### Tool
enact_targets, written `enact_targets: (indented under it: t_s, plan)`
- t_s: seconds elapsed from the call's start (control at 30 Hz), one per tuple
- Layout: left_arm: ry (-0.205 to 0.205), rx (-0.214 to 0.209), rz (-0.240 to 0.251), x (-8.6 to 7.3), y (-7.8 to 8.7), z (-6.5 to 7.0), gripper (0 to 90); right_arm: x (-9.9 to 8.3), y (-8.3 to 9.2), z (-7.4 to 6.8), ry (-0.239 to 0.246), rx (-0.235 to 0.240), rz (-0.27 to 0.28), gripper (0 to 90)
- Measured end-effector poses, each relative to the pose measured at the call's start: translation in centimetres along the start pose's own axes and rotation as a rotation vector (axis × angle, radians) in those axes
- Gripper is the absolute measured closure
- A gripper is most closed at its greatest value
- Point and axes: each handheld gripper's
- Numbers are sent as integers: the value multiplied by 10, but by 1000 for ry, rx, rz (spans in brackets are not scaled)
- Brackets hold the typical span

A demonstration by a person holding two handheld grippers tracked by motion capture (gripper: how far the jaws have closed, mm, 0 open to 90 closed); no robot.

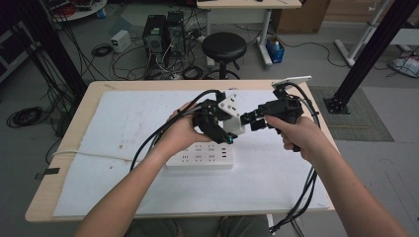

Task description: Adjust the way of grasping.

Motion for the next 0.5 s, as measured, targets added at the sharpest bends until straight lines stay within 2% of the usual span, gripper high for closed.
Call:
enact_targets:
  t_s: [0.13, 0.23, 0.33, 0.37, 0.4, 0.47, 0.5]
  plan:
    - [-3, 6, 10, 3, -3, 3, 423, 1, -7, 0, 9, 2, -13, 381]
    - [-11, 27, 5, 4, -6, 4, 424, 2, -14, -2, 35, -14, -16, 525]
    - [-20, 29, 6, 5, -7, 4, 423, 2, -18, -3, 53, -14, -12, 590]
    - [-22, 39, 3, 5, -8, 5, 423, 2, -19, -2, 52, -13, -15, 596]
    - [-61, 71, -28, 5, -8, 6, 422, 3, -20, -2, 58, -14, -7, 602]
    - [-62, 82, -33, 5, -8, 7, 415, 3, -20, -2, 62, -15, -5, 615]
    - [-59, 109, -48, 5, -8, 8, 415, 3, -19, -2, 76, -18, -2, 620]
Point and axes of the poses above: each handheld gripper's, and its own axes: y roughly backward along the jaws, x roughly out of its top, z roughly to its right, and after that the axes turned 6 degrees about -x, right-handed
